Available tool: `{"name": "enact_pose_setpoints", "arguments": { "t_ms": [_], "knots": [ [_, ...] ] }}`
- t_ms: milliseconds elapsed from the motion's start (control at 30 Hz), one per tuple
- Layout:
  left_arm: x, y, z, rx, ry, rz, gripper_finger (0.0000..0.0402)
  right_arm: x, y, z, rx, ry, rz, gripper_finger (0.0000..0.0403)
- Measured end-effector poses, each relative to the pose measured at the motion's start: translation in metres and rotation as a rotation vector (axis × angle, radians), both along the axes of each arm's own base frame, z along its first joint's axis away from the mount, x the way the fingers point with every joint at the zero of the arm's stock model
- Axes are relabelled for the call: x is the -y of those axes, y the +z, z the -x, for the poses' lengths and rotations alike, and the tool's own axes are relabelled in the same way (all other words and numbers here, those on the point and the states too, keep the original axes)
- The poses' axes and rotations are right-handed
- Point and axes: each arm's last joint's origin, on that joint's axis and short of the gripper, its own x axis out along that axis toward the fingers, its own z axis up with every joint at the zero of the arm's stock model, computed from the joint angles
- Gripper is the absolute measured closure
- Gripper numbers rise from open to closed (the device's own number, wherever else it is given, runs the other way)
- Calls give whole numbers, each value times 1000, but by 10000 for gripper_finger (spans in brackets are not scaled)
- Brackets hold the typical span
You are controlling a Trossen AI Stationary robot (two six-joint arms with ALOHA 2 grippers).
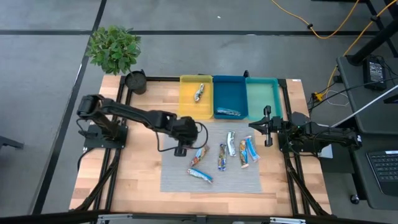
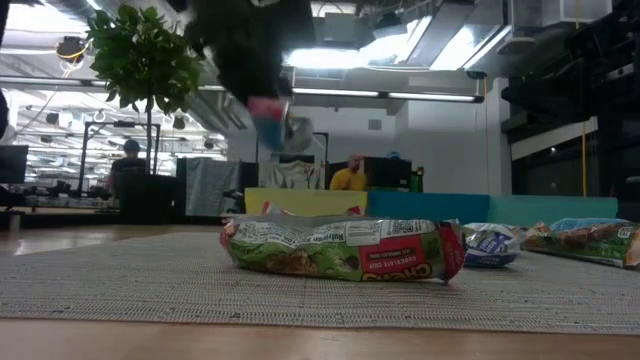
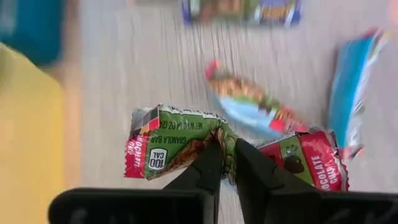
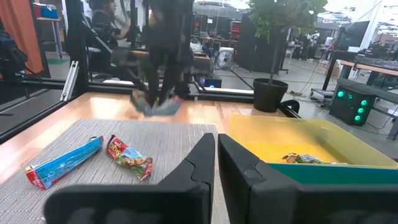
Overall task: Pick and place Granola Bars by type
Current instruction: Put the red granola bar into the light blue bin
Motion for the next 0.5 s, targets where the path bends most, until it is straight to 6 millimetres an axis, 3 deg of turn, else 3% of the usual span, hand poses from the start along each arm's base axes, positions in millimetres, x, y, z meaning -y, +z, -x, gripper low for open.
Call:
{"name": "enact_pose_setpoints", "arguments": {
  "t_ms": [233,500],
  "knots": [
    [-2,33,15,115,11,-24,376,0,0,0,0,0,0,379],
    [2,41,18,156,-42,-51,378,0,0,0,0,-1,0,379]
  ]
}}
